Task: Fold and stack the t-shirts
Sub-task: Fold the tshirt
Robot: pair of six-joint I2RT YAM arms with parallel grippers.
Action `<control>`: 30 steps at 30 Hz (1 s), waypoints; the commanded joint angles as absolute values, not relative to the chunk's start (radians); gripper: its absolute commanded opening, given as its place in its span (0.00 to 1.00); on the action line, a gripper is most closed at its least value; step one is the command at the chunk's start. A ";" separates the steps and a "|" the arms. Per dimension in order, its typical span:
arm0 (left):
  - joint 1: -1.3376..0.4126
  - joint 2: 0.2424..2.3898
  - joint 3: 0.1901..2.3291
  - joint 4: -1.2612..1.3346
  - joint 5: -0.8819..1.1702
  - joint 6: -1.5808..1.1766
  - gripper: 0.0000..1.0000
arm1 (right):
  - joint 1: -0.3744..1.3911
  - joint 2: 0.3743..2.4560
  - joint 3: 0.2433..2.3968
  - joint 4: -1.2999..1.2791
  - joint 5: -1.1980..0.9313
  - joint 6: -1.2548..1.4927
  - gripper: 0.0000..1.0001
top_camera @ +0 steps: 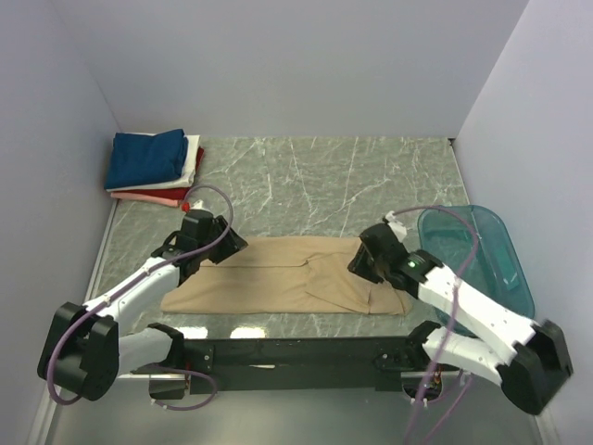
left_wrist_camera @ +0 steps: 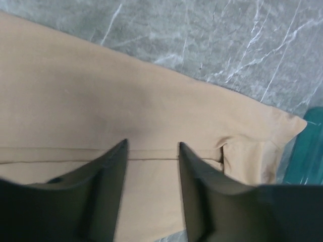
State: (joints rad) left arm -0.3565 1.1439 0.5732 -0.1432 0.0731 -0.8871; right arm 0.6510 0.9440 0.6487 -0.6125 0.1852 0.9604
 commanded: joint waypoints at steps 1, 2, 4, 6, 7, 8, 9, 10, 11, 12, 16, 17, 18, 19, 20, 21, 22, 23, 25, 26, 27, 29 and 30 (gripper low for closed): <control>-0.399 1.134 0.551 -0.129 0.008 -0.896 0.45 | 0.609 1.084 0.704 -0.467 0.190 0.928 0.39; -0.406 1.129 0.545 -0.129 0.003 -0.897 0.42 | 0.595 1.110 0.712 -0.445 0.183 0.922 0.38; -0.425 1.120 0.523 -0.130 0.003 -0.896 0.35 | 0.551 1.181 0.735 -0.381 0.170 0.907 0.37; -0.434 1.114 0.511 -0.135 0.003 -0.894 0.29 | 0.522 1.245 0.762 -0.335 0.178 0.896 0.36; -0.442 1.112 0.500 -0.137 0.002 -0.894 0.25 | 0.514 1.267 0.770 -0.324 0.175 0.891 0.36; -0.445 1.111 0.496 -0.140 0.003 -0.893 0.24 | 0.508 1.288 0.779 -0.313 0.173 0.884 0.35; -0.448 1.105 0.491 -0.140 0.003 -0.893 0.23 | 0.503 1.330 0.794 -0.301 0.170 0.882 0.34; -0.452 1.101 0.485 -0.144 0.003 -0.891 0.21 | 0.497 1.348 0.801 -0.298 0.170 0.881 0.34; -0.456 1.098 0.482 -0.146 0.003 -0.890 0.20 | 0.499 1.365 0.802 -0.293 0.164 0.881 0.34; -0.457 1.092 0.479 -0.147 0.003 -0.888 0.20 | 0.499 1.390 0.790 -0.275 0.158 0.882 0.33; -0.462 1.095 0.466 -0.147 0.003 -0.884 0.18 | 0.495 1.439 0.730 -0.235 0.146 0.899 0.33; -0.462 1.098 0.465 -0.147 0.002 -0.884 0.18 | 0.492 1.448 0.718 -0.229 0.144 0.900 0.32; -0.462 1.106 0.463 -0.146 0.002 -0.884 0.18 | 0.489 1.466 0.698 -0.219 0.140 0.902 0.32; -0.463 1.108 0.459 -0.143 0.003 -0.884 0.17 | 0.483 1.476 0.690 -0.215 0.135 0.900 0.32; -0.463 1.109 0.456 -0.140 0.003 -0.884 0.17 | 0.476 1.492 0.684 -0.209 0.132 0.897 0.32; -0.465 1.114 0.454 -0.137 0.003 -0.882 0.17 | 0.468 1.500 0.680 -0.204 0.121 0.896 0.31; -0.465 1.118 0.450 -0.137 0.003 -0.881 0.17 | 0.462 1.511 0.678 -0.203 0.118 0.893 0.31; -0.466 1.120 0.448 -0.137 0.002 -0.881 0.16 | 0.456 1.517 0.681 -0.202 0.114 0.885 0.31; -0.466 1.130 0.443 -0.138 0.003 -0.876 0.15 | 0.436 1.542 0.701 -0.207 0.104 0.874 0.31; -0.468 1.134 0.440 -0.137 0.005 -0.877 0.15 | 0.431 1.548 0.710 -0.209 0.103 0.865 0.30; -0.468 1.141 0.436 -0.137 0.003 -0.879 0.14 | 0.420 1.566 0.735 -0.213 0.100 0.858 0.30; -0.472 1.150 0.425 -0.130 0.002 -0.887 0.12 | 0.411 1.595 0.774 -0.227 0.097 0.838 0.30; -0.476 1.161 0.422 -0.130 0.002 -0.896 0.12 | 0.404 1.632 0.823 -0.244 0.094 0.828 0.30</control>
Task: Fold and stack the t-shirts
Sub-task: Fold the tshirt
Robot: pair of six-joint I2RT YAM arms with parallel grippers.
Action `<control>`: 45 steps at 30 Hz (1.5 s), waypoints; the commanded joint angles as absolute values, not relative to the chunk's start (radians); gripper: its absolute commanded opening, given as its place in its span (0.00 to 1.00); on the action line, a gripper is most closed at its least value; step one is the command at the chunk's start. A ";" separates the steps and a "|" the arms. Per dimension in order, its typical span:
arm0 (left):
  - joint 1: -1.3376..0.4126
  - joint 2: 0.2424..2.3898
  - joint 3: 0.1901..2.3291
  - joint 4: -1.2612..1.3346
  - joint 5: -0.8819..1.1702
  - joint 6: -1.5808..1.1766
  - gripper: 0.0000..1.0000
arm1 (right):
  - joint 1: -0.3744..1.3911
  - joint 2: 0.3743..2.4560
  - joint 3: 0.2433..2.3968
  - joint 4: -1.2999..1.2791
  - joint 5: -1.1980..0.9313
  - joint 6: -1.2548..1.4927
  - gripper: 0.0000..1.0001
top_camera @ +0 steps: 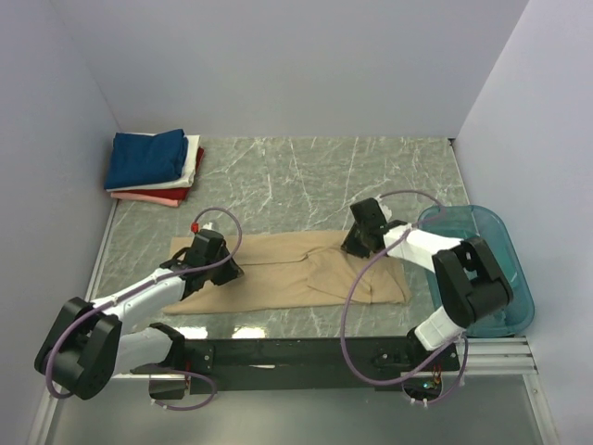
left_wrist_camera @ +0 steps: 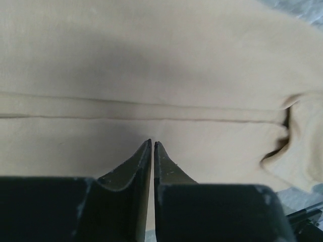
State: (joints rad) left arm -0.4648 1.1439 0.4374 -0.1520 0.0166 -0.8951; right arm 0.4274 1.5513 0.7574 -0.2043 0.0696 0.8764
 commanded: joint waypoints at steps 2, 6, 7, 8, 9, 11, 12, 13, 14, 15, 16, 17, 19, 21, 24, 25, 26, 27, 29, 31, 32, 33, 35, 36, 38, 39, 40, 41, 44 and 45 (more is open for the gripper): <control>-0.485 1.176 0.416 -0.132 -0.027 -0.905 0.11 | 0.399 1.693 0.882 -0.265 0.086 0.805 0.30; -0.508 1.218 0.402 -0.120 -0.032 -0.984 0.11 | 0.390 1.808 1.084 -0.337 0.078 0.767 0.29; -0.511 1.224 0.399 -0.114 -0.028 -1.003 0.11 | 0.387 1.833 1.122 -0.351 0.077 0.746 0.29; -0.518 1.232 0.396 -0.094 -0.020 -1.024 0.11 | 0.384 1.883 1.208 -0.386 0.065 0.732 0.29; -0.537 1.235 0.393 -0.086 -0.018 -1.073 0.11 | 0.383 1.910 1.254 -0.409 0.061 0.721 0.29; -0.564 1.255 0.397 -0.062 -0.015 -1.145 0.11 | 0.383 1.988 1.390 -0.466 0.052 0.683 0.28; -0.601 1.265 0.411 -0.058 -0.024 -1.167 0.11 | 0.382 2.012 1.437 -0.486 0.048 0.669 0.28; -0.623 1.278 0.425 -0.057 -0.031 -1.190 0.11 | 0.380 2.064 1.483 -0.508 0.048 0.646 0.28; -0.646 1.307 0.437 -0.057 -0.038 -1.210 0.11 | 0.380 2.091 1.576 -0.544 0.045 0.631 0.28; -0.691 1.324 0.468 -0.052 -0.047 -1.247 0.12 | 0.380 2.120 1.622 -0.561 0.028 0.617 0.28; -0.716 1.344 0.486 -0.049 -0.049 -1.264 0.12 | 0.380 2.144 1.665 -0.577 0.020 0.592 0.28; -0.739 1.389 0.503 -0.043 -0.049 -1.291 0.12 | 0.382 2.193 1.742 -0.598 0.014 0.580 0.28; -0.813 1.449 0.575 -0.028 -0.038 -1.305 0.12 | 0.382 2.261 1.808 -0.609 0.003 0.548 0.28; -0.883 1.550 0.674 -0.043 -0.032 -1.315 0.12 | 0.382 2.304 1.903 -0.635 0.003 0.529 0.28; -0.951 1.682 0.805 -0.044 -0.008 -1.307 0.12 | 0.380 2.379 2.017 -0.664 -0.034 0.493 0.28; -0.963 1.710 0.831 -0.035 -0.005 -1.304 0.12 | 0.382 2.411 2.048 -0.676 -0.034 0.471 0.28; -0.972 1.753 0.856 -0.029 0.018 -1.293 0.12 | 0.380 2.424 2.099 -0.692 -0.034 0.462 0.28; -0.983 1.775 0.900 -0.025 0.023 -1.289 0.12 | 0.379 2.434 2.124 -0.699 -0.032 0.454 0.28; -0.985 1.814 0.961 -0.028 0.041 -1.267 0.12 | 0.379 2.457 2.193 -0.721 -0.023 0.427 0.28; -0.985 1.821 0.989 -0.037 0.041 -1.252 0.13 | 0.371 2.457 2.241 -0.729 -0.021 0.413 0.29; -0.985 1.810 0.997 -0.037 0.046 -1.241 0.13 | 0.367 2.454 2.253 -0.735 -0.028 0.410 0.30; -0.983 1.798 0.999 -0.040 0.041 -1.232 0.14 | 0.361 2.448 2.264 -0.739 -0.031 0.413 0.31; -0.985 1.749 0.989 -0.054 0.020 -1.204 0.18 | 0.342 2.415 2.272 -0.739 -0.043 0.417 0.32; -0.983 1.729 0.983 -0.060 0.011 -1.191 0.19 | 0.336 2.399 2.267 -0.739 -0.048 0.420 0.32; -0.983 1.666 0.960 -0.089 0.003 -1.155 0.24 | 0.322 2.344 2.234 -0.730 -0.045 0.425 0.32; -0.983 1.643 0.948 -0.097 -0.029 -1.141 0.24 | 0.318 2.323 2.215 -0.729 -0.043 0.434 0.32; -0.983 1.597 0.934 -0.106 -0.046 -1.129 0.25 | 0.314 2.283 2.168 -0.713 -0.044 0.439 0.32; -0.983 1.573 0.901 -0.120 -0.058 -1.123 0.25 | 0.311 2.264 2.139 -0.707 -0.044 0.442 0.32; -0.983 1.474 0.830 -0.153 -0.109 -1.112 0.25 | 0.311 2.204 2.028 -0.690 -0.022 0.454 0.32; -0.982 1.450 0.812 -0.173 -0.121 -1.112 0.25 | 0.311 2.191 1.996 -0.681 -0.011 0.456 0.32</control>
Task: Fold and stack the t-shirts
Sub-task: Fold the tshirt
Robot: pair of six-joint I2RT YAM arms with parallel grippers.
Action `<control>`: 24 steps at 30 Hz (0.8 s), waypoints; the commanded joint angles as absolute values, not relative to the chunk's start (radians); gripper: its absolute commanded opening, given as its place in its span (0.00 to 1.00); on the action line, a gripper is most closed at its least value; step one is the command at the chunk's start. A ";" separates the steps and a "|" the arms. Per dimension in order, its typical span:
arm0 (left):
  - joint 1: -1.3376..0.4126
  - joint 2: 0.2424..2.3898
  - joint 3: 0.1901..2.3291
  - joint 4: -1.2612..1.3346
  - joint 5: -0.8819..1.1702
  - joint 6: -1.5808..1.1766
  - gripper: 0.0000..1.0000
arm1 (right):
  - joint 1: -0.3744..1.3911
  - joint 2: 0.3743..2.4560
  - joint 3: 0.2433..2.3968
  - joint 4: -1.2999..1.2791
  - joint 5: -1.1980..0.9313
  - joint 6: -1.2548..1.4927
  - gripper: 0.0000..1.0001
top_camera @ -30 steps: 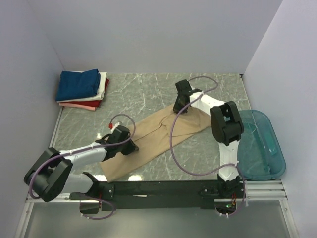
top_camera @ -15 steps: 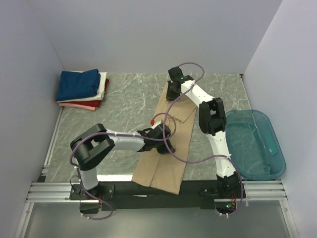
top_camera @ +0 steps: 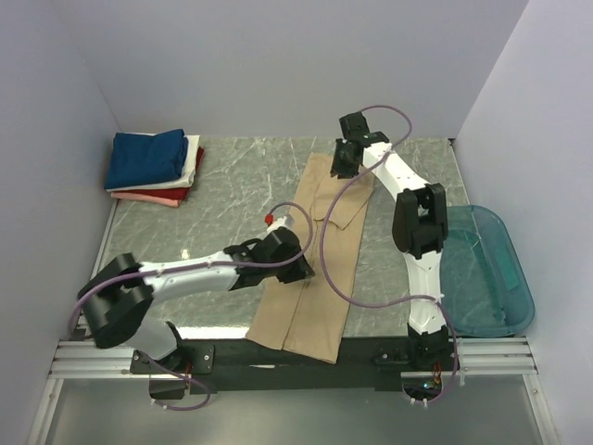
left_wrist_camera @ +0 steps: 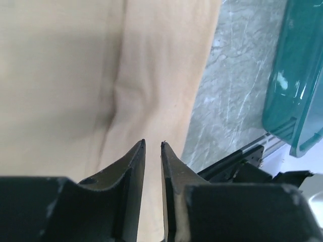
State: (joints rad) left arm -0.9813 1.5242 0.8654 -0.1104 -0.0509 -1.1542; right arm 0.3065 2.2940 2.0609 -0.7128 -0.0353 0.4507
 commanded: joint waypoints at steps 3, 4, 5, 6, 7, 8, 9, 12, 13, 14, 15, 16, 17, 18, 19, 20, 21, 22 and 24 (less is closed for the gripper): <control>-0.982 1.359 0.744 -0.215 -0.161 -1.120 0.25 | 0.311 2.148 1.882 -0.655 -0.002 0.459 0.31; -0.980 1.318 0.726 -0.224 -0.175 -1.124 0.25 | 0.310 2.131 1.832 -0.637 0.017 0.460 0.31; -0.982 1.298 0.689 -0.235 -0.179 -1.127 0.25 | 0.311 2.123 1.807 -0.626 0.018 0.460 0.31; -0.982 1.280 0.669 -0.241 -0.181 -1.129 0.25 | 0.311 2.112 1.786 -0.618 0.017 0.460 0.31; -0.982 1.247 0.651 -0.250 -0.181 -1.129 0.25 | 0.311 2.109 1.755 -0.617 0.014 0.460 0.31; -0.982 1.232 0.611 -0.252 -0.178 -1.131 0.25 | 0.310 2.105 1.740 -0.611 0.011 0.460 0.30; -0.980 1.221 0.594 -0.253 -0.173 -1.132 0.24 | 0.311 2.096 1.702 -0.601 0.006 0.460 0.30; -0.980 1.190 0.540 -0.253 -0.158 -1.132 0.23 | 0.310 2.091 1.654 -0.575 0.006 0.460 0.30; -0.982 1.187 0.523 -0.255 -0.155 -1.134 0.23 | 0.311 2.092 1.645 -0.571 0.008 0.462 0.30; -0.982 1.186 0.517 -0.253 -0.149 -1.132 0.23 | 0.311 2.097 1.638 -0.565 0.003 0.459 0.30; -0.982 1.186 0.509 -0.250 -0.143 -1.134 0.23 | 0.311 2.108 1.629 -0.560 0.005 0.459 0.30; -0.982 1.187 0.494 -0.244 -0.132 -1.138 0.23 | 0.311 2.115 1.635 -0.561 0.003 0.457 0.30; -0.982 1.190 0.486 -0.223 -0.114 -1.140 0.23 | 0.310 2.128 1.643 -0.568 0.005 0.457 0.30; -0.982 1.196 0.482 -0.212 -0.106 -1.141 0.23 | 0.311 2.155 1.669 -0.572 0.008 0.456 0.29; -0.980 1.218 0.479 -0.201 -0.095 -1.143 0.23 | 0.311 2.172 1.686 -0.586 0.009 0.454 0.29; -0.982 1.232 0.483 -0.187 -0.088 -1.140 0.23 | 0.311 2.189 1.704 -0.594 0.014 0.451 0.29; -0.980 1.247 0.491 -0.184 -0.080 -1.137 0.23 | 0.311 2.221 1.741 -0.600 0.017 0.449 0.29; -0.980 1.277 0.512 -0.183 -0.078 -1.131 0.23 | 0.310 2.238 1.759 -0.607 0.017 0.448 0.29; -0.979 1.305 0.537 -0.175 -0.077 -1.121 0.23 | 0.305 2.296 1.831 -0.618 0.015 0.440 0.29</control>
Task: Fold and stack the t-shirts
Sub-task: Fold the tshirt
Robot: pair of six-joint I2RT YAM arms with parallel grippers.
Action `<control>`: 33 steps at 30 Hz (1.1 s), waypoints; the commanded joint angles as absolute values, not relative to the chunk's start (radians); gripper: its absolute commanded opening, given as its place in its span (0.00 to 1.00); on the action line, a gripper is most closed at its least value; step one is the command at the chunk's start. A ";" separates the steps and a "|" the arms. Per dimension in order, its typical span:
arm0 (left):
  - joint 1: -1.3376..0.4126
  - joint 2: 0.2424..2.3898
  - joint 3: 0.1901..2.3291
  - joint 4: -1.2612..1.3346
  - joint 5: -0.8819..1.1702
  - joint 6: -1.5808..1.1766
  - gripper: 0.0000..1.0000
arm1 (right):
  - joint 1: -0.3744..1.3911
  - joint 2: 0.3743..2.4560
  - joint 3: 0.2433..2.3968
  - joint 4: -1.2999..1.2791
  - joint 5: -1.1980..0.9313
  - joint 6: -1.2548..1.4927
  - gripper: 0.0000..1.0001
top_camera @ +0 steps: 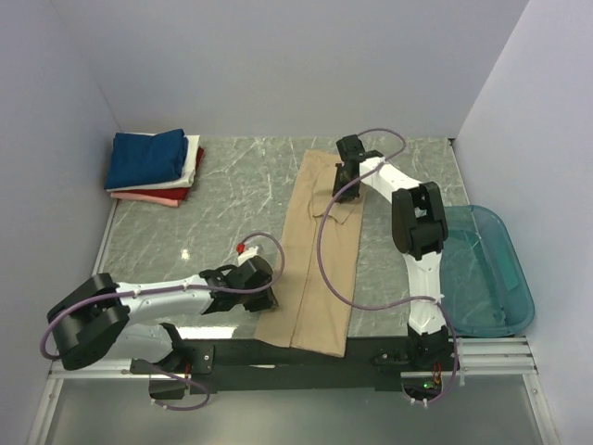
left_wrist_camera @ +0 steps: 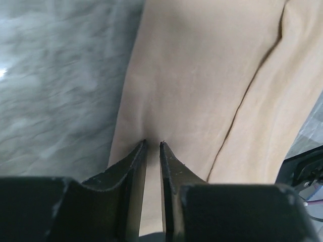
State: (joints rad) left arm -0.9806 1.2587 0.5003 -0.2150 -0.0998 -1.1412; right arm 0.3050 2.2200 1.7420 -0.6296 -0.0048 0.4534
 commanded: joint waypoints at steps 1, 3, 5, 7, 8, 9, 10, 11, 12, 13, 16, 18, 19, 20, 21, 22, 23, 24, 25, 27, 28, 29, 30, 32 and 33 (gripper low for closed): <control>-0.973 1.330 0.564 -0.172 -0.075 -1.112 0.23 | 0.302 2.321 1.862 -0.641 0.014 0.437 0.29; -0.959 1.368 0.590 -0.154 -0.063 -1.101 0.23 | 0.288 2.390 1.966 -0.669 0.009 0.433 0.29; -0.930 1.397 0.624 -0.140 -0.032 -1.086 0.23 | 0.281 2.433 2.035 -0.702 0.005 0.425 0.29; -0.901 1.443 0.652 -0.114 -0.009 -1.072 0.23 | 0.267 2.494 2.150 -0.739 -0.020 0.417 0.29; -0.893 1.460 0.661 -0.104 -0.009 -1.068 0.23 | 0.262 2.511 2.183 -0.742 -0.026 0.416 0.29; -0.885 1.495 0.670 -0.098 -0.009 -1.060 0.23 | 0.252 2.538 2.230 -0.744 -0.041 0.414 0.29; -0.871 1.512 0.689 -0.085 0.017 -1.057 0.23 | 0.249 2.549 2.250 -0.739 -0.067 0.414 0.29; -0.865 1.528 0.698 -0.080 0.024 -1.054 0.23 | 0.244 2.554 2.262 -0.738 -0.078 0.425 0.30; -0.861 1.546 0.704 -0.074 0.034 -1.051 0.23 | 0.239 2.560 2.270 -0.736 -0.093 0.429 0.30; -0.858 1.549 0.712 -0.063 0.046 -1.049 0.24 | 0.235 2.557 2.266 -0.720 -0.112 0.431 0.30; -0.854 1.533 0.721 -0.046 0.075 -1.042 0.25 | 0.235 2.519 2.257 -0.719 -0.140 0.433 0.32; -0.854 1.497 0.726 -0.066 0.077 -1.026 0.29 | 0.232 2.459 2.229 -0.719 -0.153 0.437 0.33; -0.854 1.482 0.730 -0.071 0.080 -1.017 0.31 | 0.233 2.438 2.217 -0.721 -0.153 0.439 0.33; -0.854 1.468 0.732 -0.078 0.080 -1.009 0.34 | 0.233 2.384 2.203 -0.721 -0.150 0.443 0.33; -0.854 1.439 0.736 -0.104 0.072 -0.996 0.35 | 0.233 2.356 2.172 -0.722 -0.144 0.448 0.33; -0.854 1.422 0.739 -0.113 0.069 -0.991 0.36 | 0.232 2.326 2.152 -0.729 -0.144 0.454 0.33; -0.854 1.404 0.738 -0.123 0.064 -0.985 0.38 | 0.232 2.259 2.094 -0.726 -0.146 0.462 0.33; -0.853 1.372 0.733 -0.135 0.061 -0.982 0.39 | 0.232 2.219 2.053 -0.721 -0.150 0.466 0.33; -0.854 1.355 0.724 -0.138 0.061 -0.982 0.40 | 0.233 2.177 2.007 -0.701 -0.147 0.472 0.33; -0.853 1.310 0.709 -0.141 0.067 -0.980 0.41 | 0.233 2.039 1.840 -0.672 -0.150 0.486 0.33; -0.853 1.296 0.690 -0.143 0.072 -0.980 0.41 | 0.232 1.987 1.768 -0.632 -0.155 0.494 0.33; -0.853 1.284 0.681 -0.144 0.074 -0.982 0.42 | 0.233 1.880 1.693 -0.606 -0.156 0.503 0.33; -0.853 1.260 0.660 -0.147 0.072 -0.982 0.42 | 0.233 1.826 1.552 -0.586 -0.150 0.511 0.33; -0.853 1.233 0.632 -0.150 0.074 -0.985 0.43 | 0.232 1.672 1.407 -0.537 -0.137 0.541 0.32; -0.851 1.209 0.606 -0.147 0.077 -0.986 0.44 | 0.233 1.620 1.278 -0.519 -0.137 0.551 0.32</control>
State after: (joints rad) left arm -0.8558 1.2526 0.6548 -0.1318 0.0624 -1.0061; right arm 0.2367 1.7638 1.4719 -0.5873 -0.1444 0.5064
